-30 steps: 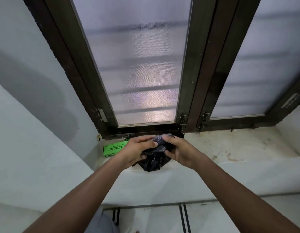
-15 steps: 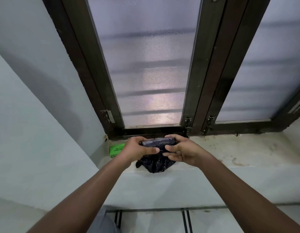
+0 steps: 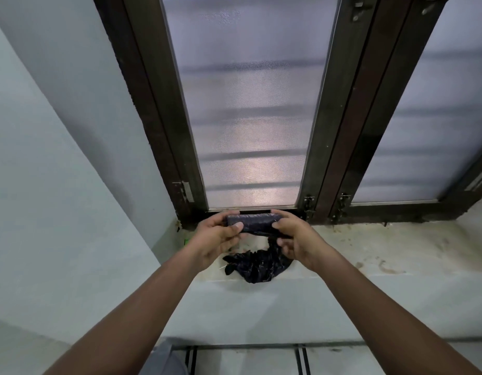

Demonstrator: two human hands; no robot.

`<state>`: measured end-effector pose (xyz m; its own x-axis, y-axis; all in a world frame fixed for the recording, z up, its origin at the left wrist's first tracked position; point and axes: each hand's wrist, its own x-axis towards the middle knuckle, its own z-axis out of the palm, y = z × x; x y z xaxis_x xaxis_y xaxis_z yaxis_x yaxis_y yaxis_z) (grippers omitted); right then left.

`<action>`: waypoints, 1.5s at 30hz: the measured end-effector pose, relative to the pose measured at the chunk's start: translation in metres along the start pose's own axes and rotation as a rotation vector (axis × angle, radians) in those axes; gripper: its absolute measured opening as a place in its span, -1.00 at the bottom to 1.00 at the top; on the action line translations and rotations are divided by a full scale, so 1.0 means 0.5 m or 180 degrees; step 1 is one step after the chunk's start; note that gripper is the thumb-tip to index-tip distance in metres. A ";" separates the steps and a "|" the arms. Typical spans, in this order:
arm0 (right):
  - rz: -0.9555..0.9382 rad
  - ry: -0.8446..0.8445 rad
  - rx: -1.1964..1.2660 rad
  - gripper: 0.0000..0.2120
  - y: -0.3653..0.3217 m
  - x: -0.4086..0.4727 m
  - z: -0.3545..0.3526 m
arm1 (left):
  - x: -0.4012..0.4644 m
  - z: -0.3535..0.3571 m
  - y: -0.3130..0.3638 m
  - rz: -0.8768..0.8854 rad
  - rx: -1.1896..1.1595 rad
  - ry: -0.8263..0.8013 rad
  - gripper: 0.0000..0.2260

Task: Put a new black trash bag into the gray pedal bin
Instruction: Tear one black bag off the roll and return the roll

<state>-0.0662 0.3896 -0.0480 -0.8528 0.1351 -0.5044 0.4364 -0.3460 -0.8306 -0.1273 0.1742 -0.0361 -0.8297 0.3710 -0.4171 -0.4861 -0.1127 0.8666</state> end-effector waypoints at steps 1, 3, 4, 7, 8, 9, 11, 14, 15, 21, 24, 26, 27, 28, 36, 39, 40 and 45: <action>0.0021 0.0079 -0.0125 -0.76 -0.002 -0.002 0.001 | -0.002 -0.003 0.004 0.0111 0.0029 -0.0008 -0.65; -0.0031 0.0144 -0.0299 -0.63 -0.008 0.001 0.001 | -0.007 -0.010 0.013 0.0353 0.0284 -0.0064 -0.64; -0.0074 0.0054 -0.0340 -0.57 -0.015 0.003 0.004 | -0.007 -0.014 0.015 0.0487 0.0487 -0.0127 -0.64; -0.0065 -0.0636 -0.0547 -0.55 -0.041 -0.003 0.023 | -0.004 -0.021 0.021 0.0850 0.0876 -0.0289 -0.63; -0.0045 -0.0784 -0.0661 -0.60 -0.046 -0.005 0.030 | 0.001 -0.024 0.021 0.0958 0.0945 -0.0278 -0.63; -0.0032 -0.0847 -0.0723 -0.65 -0.047 -0.005 0.035 | 0.004 -0.026 0.022 0.1063 0.1016 -0.0246 -0.63; -0.0035 -0.0812 -0.0560 -0.68 -0.036 -0.001 0.042 | 0.012 -0.033 0.021 0.1218 0.1213 -0.0177 -0.63; -0.0086 -0.0488 -0.0054 -0.69 -0.013 0.006 0.052 | 0.031 -0.039 0.015 0.1140 0.1557 0.0040 -0.61; -0.0123 -0.0299 0.0067 -0.69 -0.007 0.010 0.054 | 0.042 -0.041 0.010 0.1075 0.1798 0.0190 -0.58; -0.0281 0.0552 -0.0141 -0.76 0.025 0.036 0.046 | 0.109 -0.071 -0.034 0.0805 0.4290 0.0309 -0.50; -0.0143 0.0636 -0.0028 -0.89 0.030 0.038 0.053 | 0.125 -0.064 -0.057 0.0763 0.5178 0.0307 -0.54; -0.0105 0.0580 0.0015 -0.85 0.034 0.034 0.056 | 0.133 -0.058 -0.072 0.0783 0.5550 0.0410 -0.50; -0.0102 0.0549 0.0018 -0.82 0.036 0.031 0.055 | 0.135 -0.056 -0.078 0.0849 0.5653 0.0489 -0.49; -0.0107 0.0535 0.0017 -0.79 0.038 0.029 0.054 | 0.139 -0.058 -0.084 0.0922 0.5693 0.0560 -0.50; -0.0204 0.0558 0.0157 -0.74 0.031 0.028 0.061 | 0.143 -0.107 -0.070 0.1116 0.4081 0.1393 -0.72; -0.0229 0.0495 0.0233 -0.74 0.021 0.026 0.074 | 0.136 -0.122 -0.055 0.1336 0.3333 0.1685 -0.78; -0.0244 0.0480 0.0256 -0.74 0.015 0.025 0.078 | 0.133 -0.125 -0.050 0.1454 0.3126 0.1727 -0.77; -0.0358 0.0310 0.0528 -0.77 -0.035 0.017 0.097 | 0.091 -0.109 0.005 0.1807 0.2192 0.1725 -0.87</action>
<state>-0.0949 0.3518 -0.0263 -0.8581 0.2678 -0.4380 0.2801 -0.4707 -0.8366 -0.1812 0.1409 -0.0681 -0.9820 -0.0546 0.1808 0.1342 0.4719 0.8714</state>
